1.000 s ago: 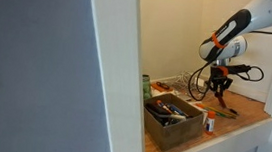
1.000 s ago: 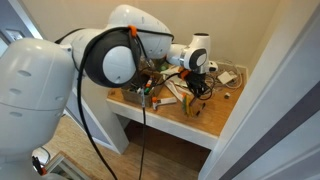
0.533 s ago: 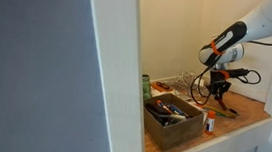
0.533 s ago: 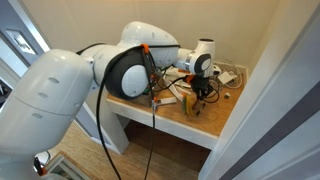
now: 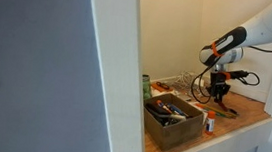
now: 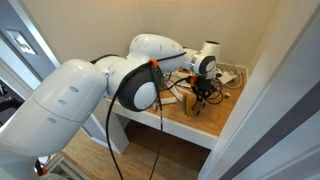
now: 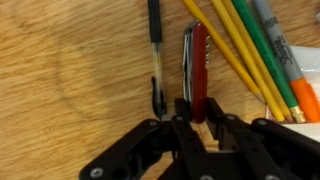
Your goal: Put the red pen from the box on the shelf
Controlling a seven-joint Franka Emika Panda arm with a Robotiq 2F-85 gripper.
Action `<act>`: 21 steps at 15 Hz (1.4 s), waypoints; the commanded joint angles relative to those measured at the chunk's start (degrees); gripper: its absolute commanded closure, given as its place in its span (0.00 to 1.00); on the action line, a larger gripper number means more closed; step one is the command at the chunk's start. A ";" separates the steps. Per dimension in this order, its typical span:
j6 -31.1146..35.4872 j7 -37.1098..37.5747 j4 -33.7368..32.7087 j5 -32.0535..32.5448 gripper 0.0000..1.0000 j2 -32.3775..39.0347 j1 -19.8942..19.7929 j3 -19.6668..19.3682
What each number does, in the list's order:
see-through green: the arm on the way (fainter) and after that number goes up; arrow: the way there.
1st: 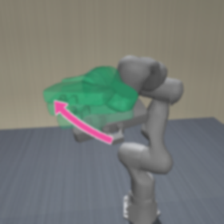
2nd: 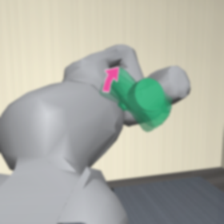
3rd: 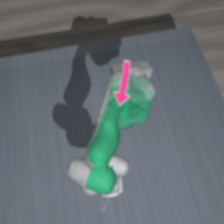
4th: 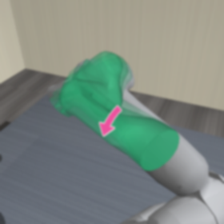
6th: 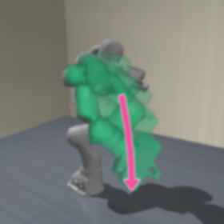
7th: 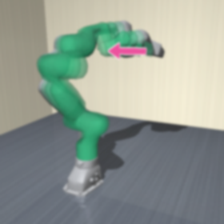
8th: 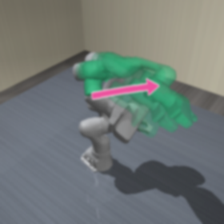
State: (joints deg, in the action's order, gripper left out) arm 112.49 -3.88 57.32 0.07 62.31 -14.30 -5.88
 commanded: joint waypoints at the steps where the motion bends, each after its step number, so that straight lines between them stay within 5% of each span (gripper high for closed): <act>1: -3.65 -1.84 -7.17 -1.67 0.75 4.32 -1.50 2.10; 5: -4.50 -2.18 -10.67 -1.68 0.57 6.51 -1.54 2.71; 8: -4.97 -2.01 -12.41 -1.24 0.29 6.82 -1.21 2.58; 12: -7.85 -1.36 -11.89 -0.79 0.04 3.20 -0.41 2.39; 17: -20.81 0.04 -11.95 -1.53 0.00 -2.56 0.22 3.53; 21: -19.41 1.00 -8.50 -0.58 0.00 -8.23 2.09 3.56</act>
State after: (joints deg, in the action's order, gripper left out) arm 92.17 -4.06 44.78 -0.45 58.72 -13.45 -2.53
